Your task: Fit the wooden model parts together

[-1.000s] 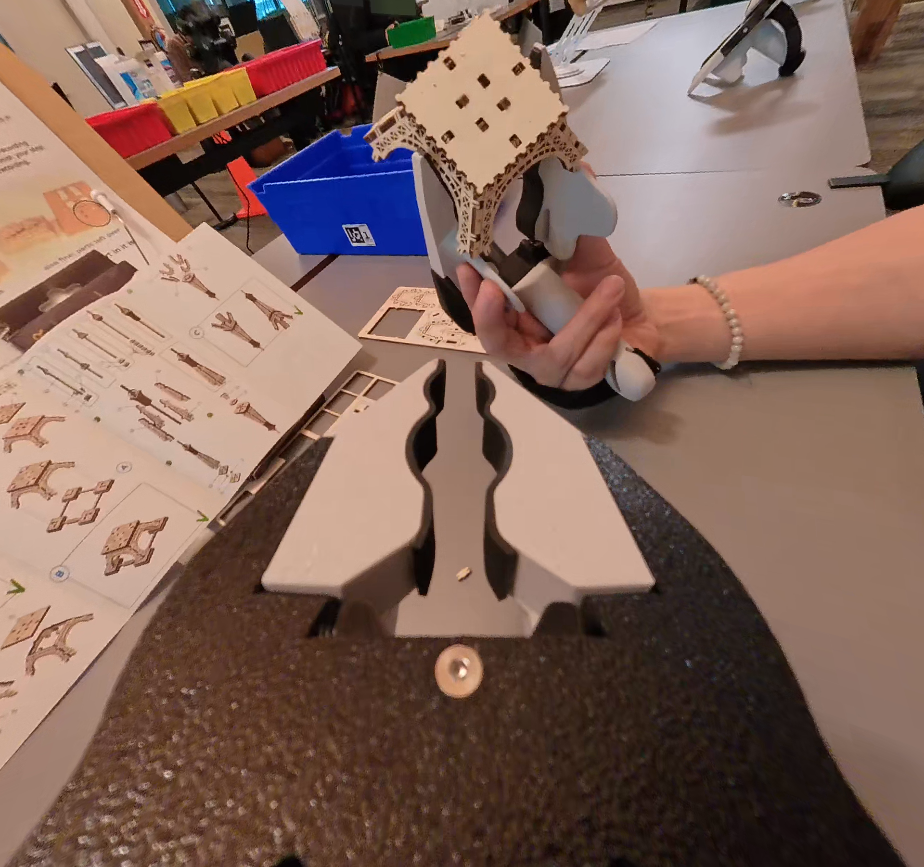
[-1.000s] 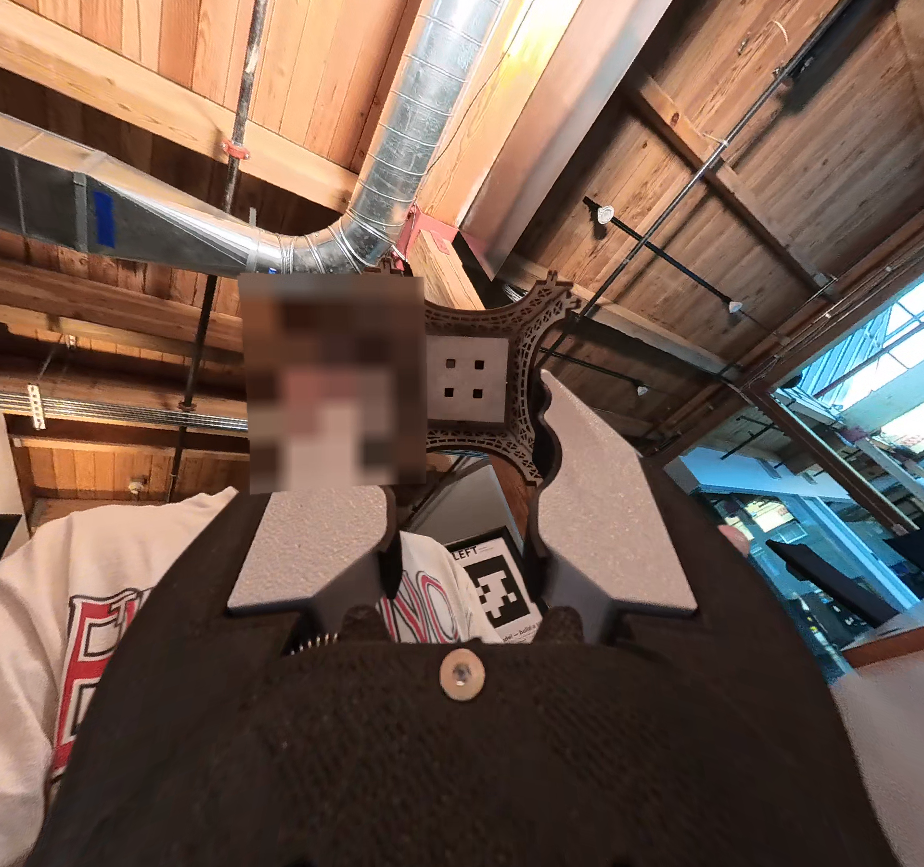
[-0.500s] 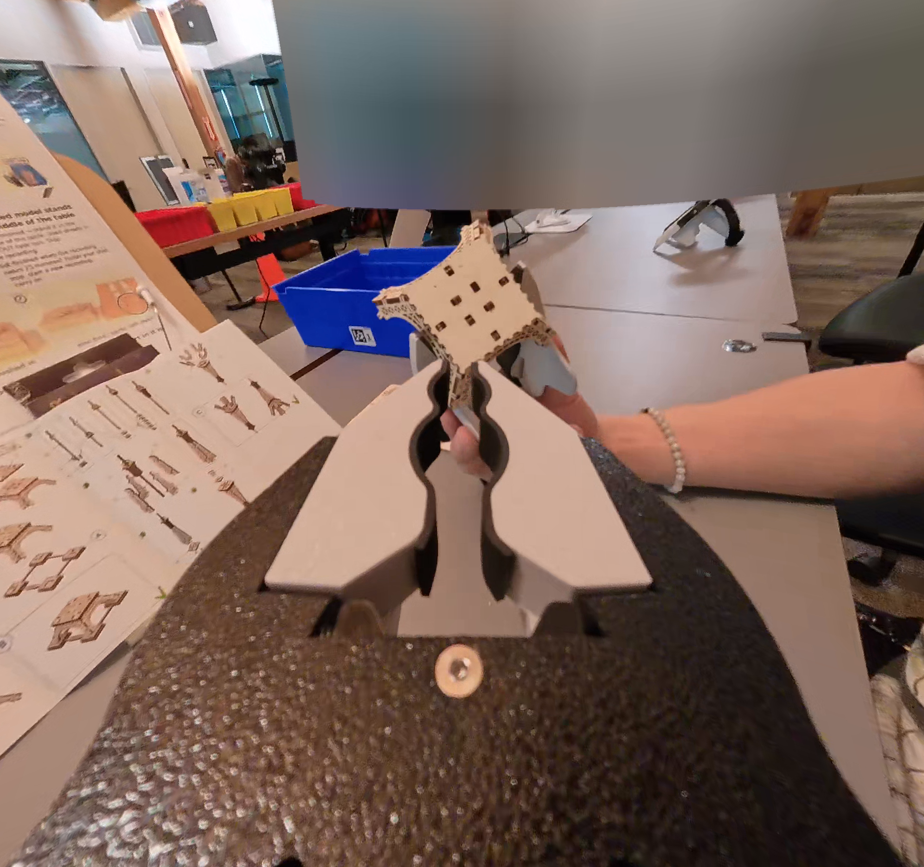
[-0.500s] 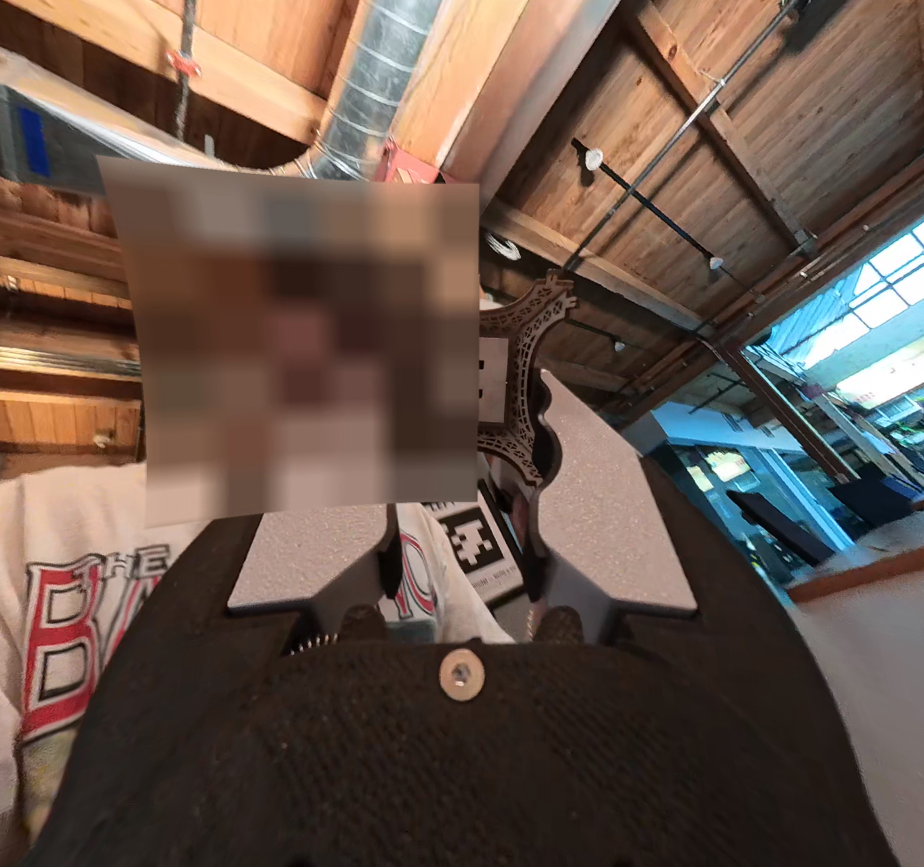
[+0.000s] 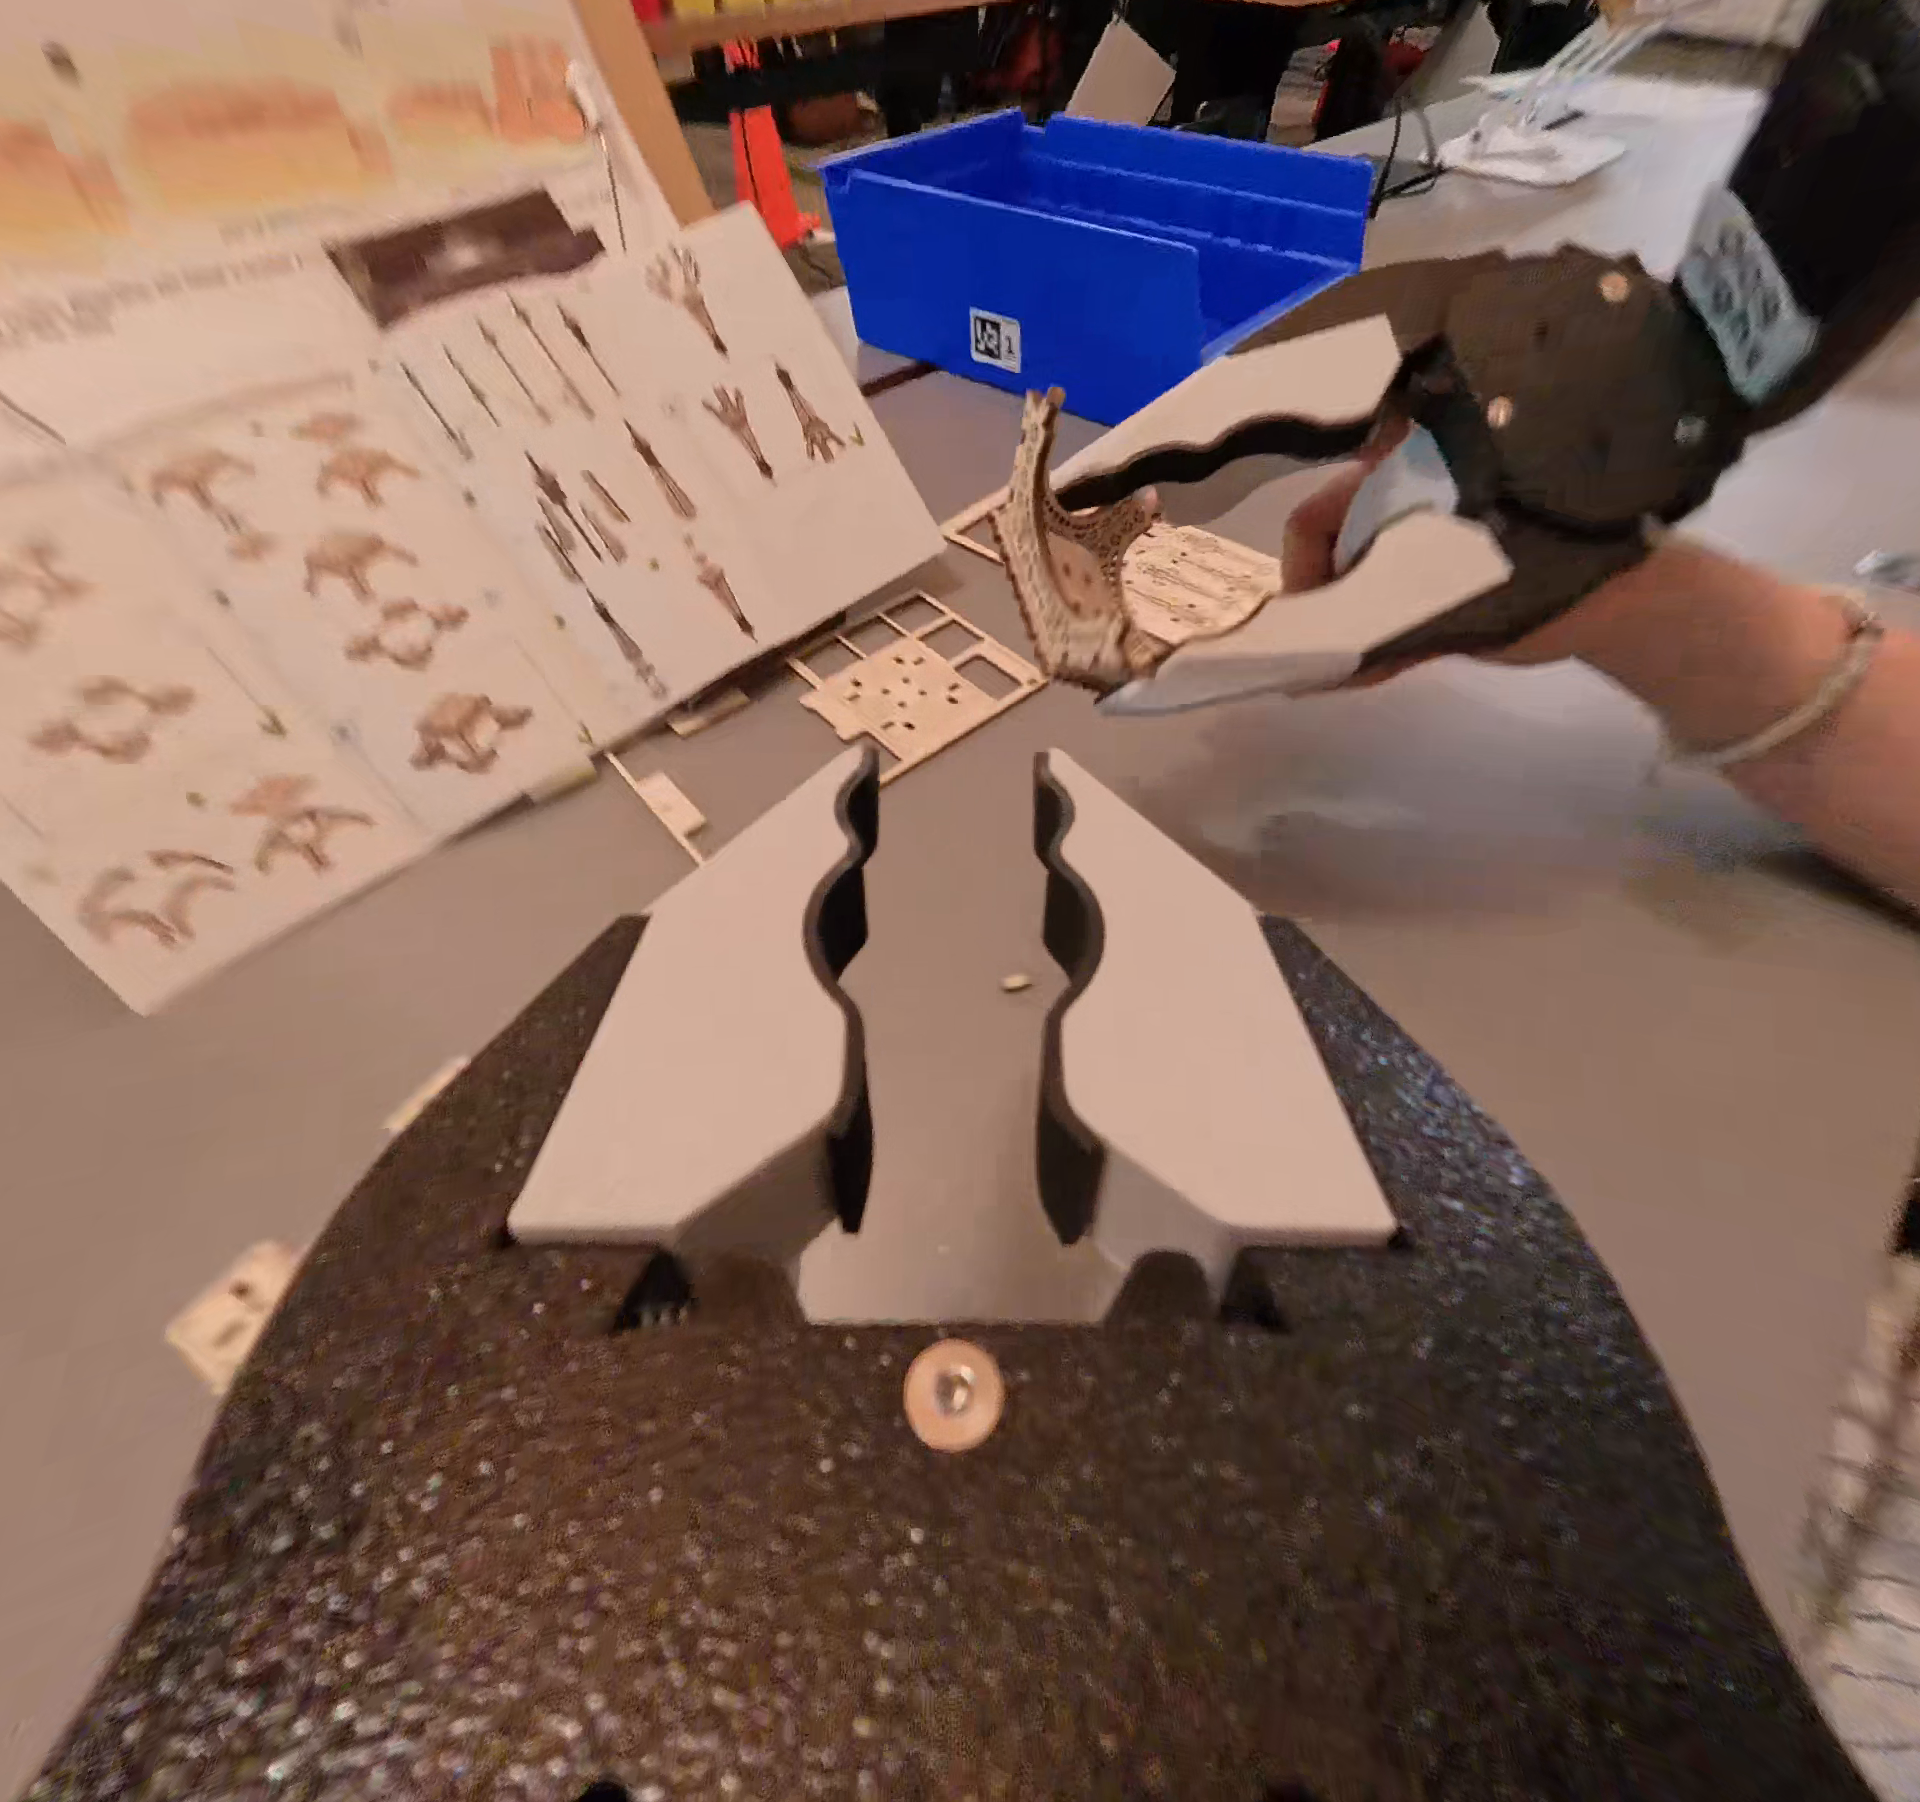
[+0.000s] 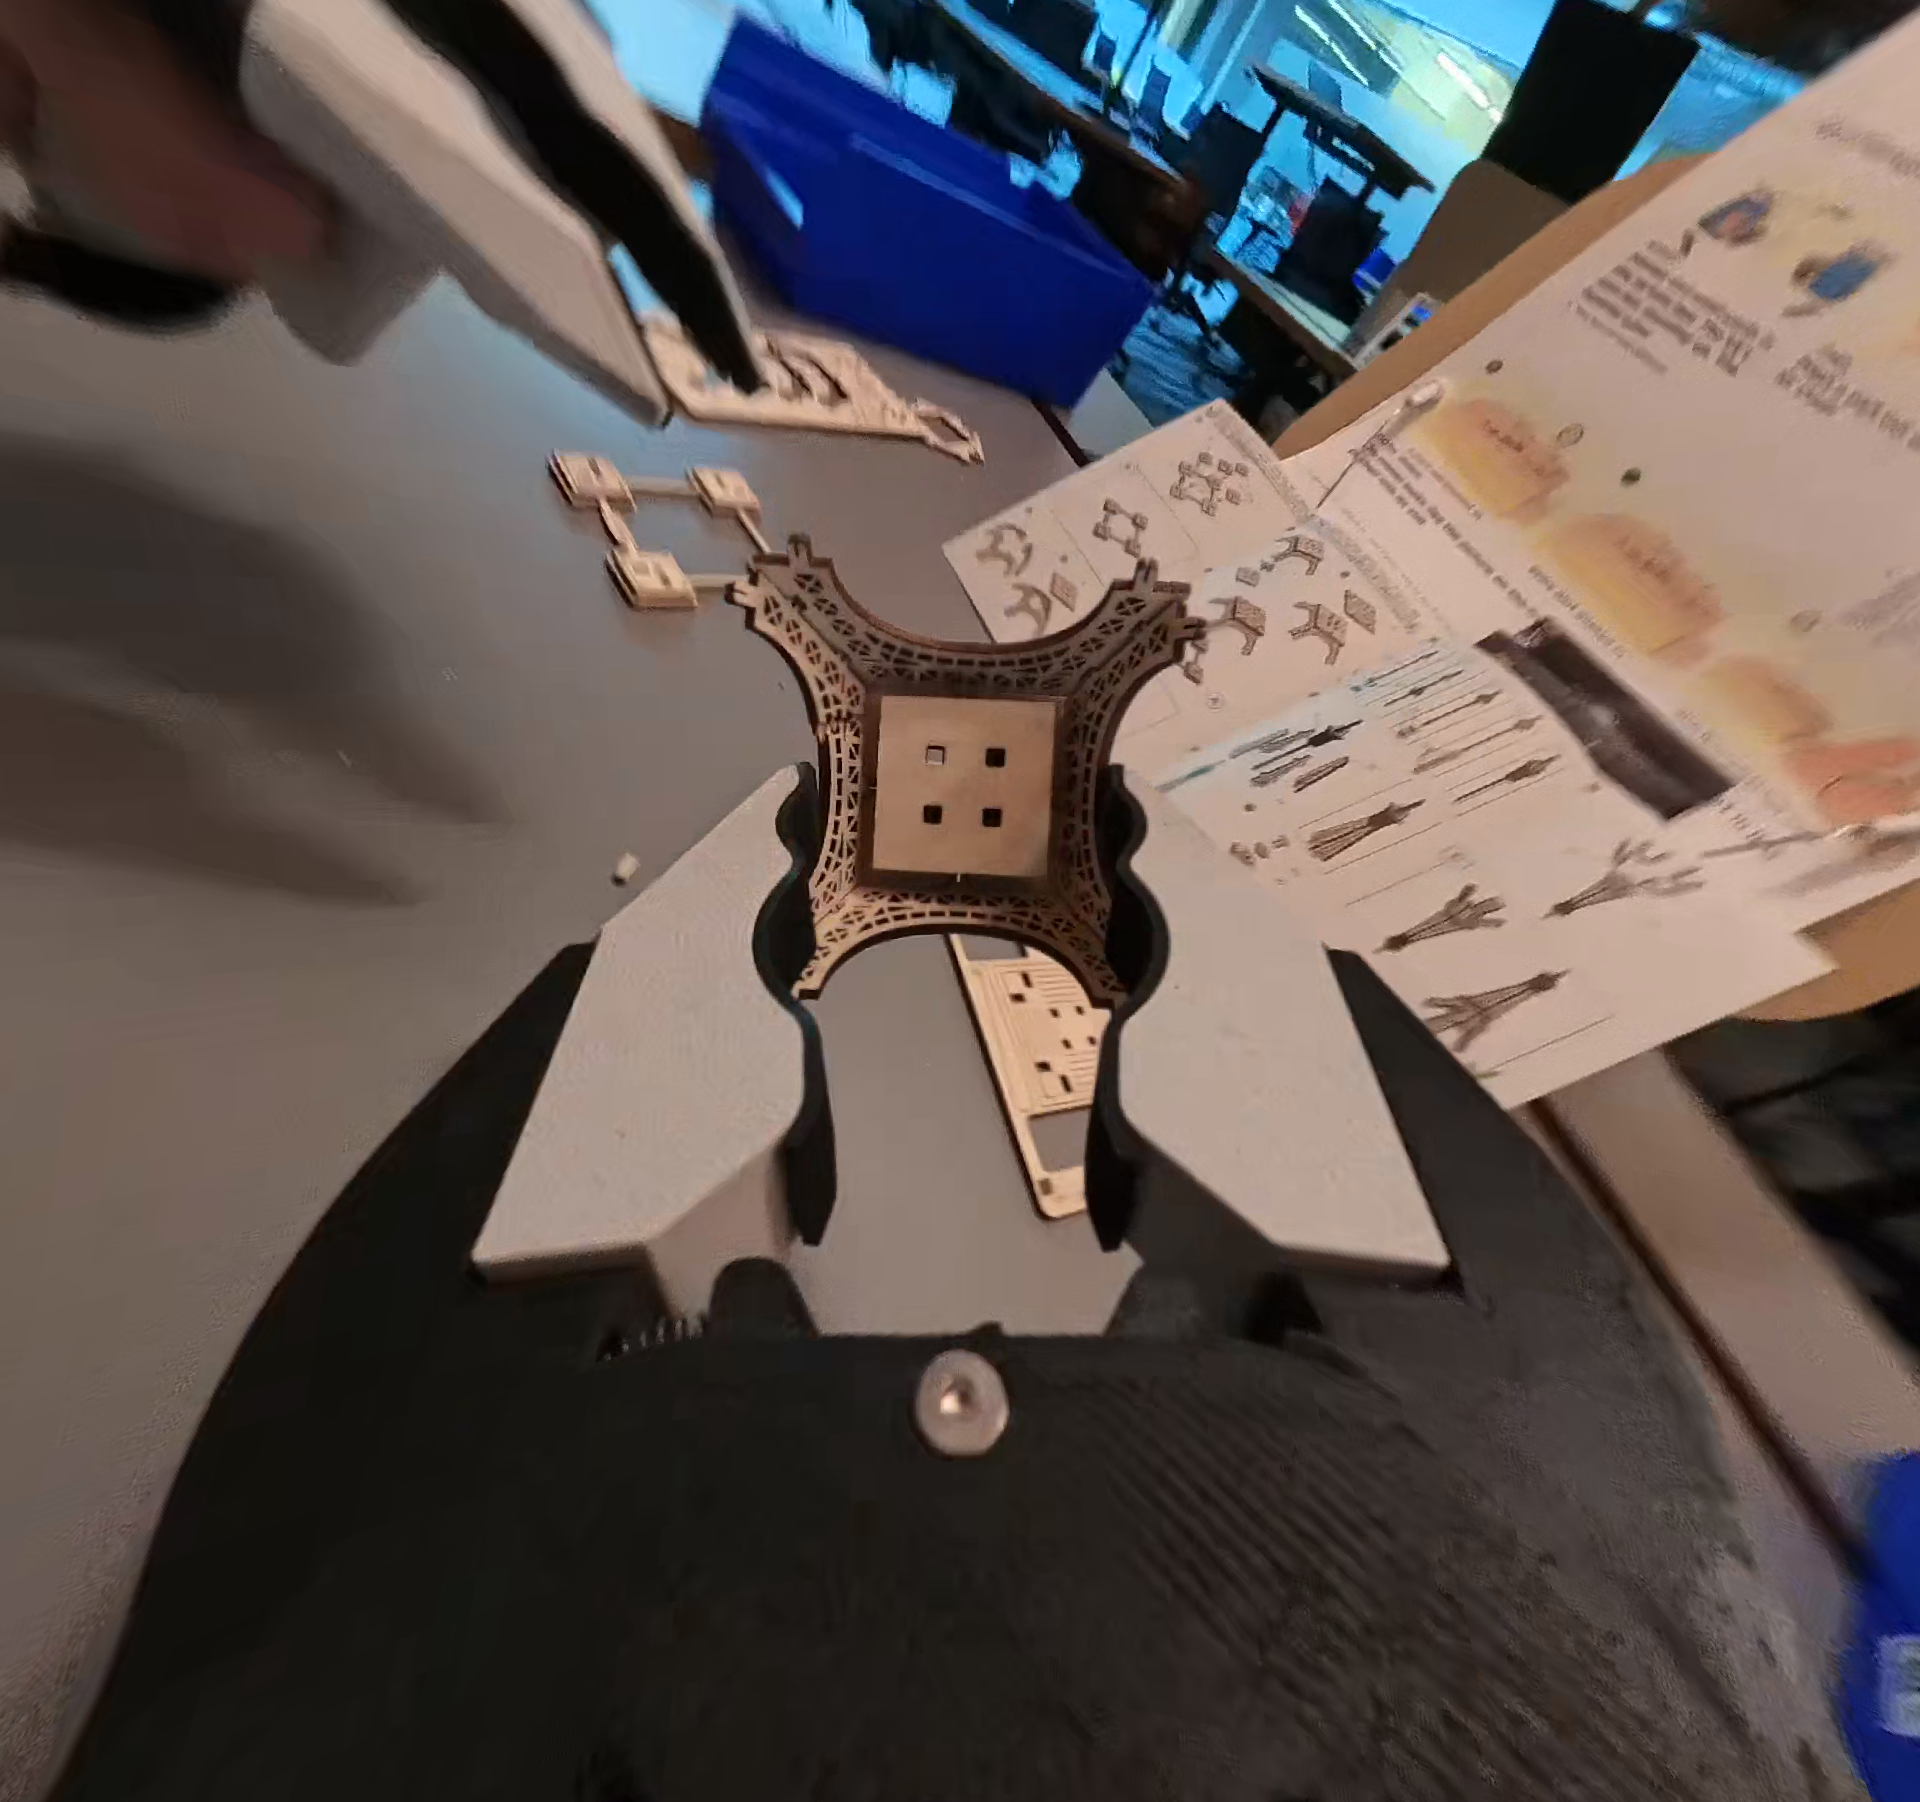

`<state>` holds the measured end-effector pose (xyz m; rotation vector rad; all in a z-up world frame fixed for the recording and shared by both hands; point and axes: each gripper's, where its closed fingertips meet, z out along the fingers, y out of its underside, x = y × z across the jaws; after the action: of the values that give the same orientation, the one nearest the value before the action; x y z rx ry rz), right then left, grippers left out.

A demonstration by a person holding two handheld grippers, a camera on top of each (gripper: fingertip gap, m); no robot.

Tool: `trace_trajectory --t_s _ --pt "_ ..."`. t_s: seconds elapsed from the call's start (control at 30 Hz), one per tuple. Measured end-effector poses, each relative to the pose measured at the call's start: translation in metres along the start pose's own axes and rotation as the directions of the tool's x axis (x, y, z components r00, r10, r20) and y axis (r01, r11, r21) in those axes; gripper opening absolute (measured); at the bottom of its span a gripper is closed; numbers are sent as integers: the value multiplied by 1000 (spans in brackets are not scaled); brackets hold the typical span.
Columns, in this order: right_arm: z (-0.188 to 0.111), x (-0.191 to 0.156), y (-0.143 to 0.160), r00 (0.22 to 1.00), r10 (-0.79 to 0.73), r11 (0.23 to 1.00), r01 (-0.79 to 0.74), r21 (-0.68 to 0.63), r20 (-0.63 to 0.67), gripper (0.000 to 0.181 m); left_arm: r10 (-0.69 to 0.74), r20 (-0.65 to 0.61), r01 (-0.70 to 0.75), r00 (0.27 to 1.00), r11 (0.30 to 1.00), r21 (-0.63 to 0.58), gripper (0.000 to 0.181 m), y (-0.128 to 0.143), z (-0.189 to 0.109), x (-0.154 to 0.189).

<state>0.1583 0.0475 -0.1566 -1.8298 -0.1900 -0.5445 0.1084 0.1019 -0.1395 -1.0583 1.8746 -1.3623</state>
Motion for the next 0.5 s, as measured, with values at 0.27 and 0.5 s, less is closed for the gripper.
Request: trace_trajectory --t_s 0.27,0.5 --pt "15 -22 -7 937 -341 939 336 -69 -77 53 -241 -127 228 962 967 -110 53 6 20 12" --pt "19 -30 -14 886 -452 890 441 -118 -104 52 -165 -68 147 984 965 -217 50 19 45 15"
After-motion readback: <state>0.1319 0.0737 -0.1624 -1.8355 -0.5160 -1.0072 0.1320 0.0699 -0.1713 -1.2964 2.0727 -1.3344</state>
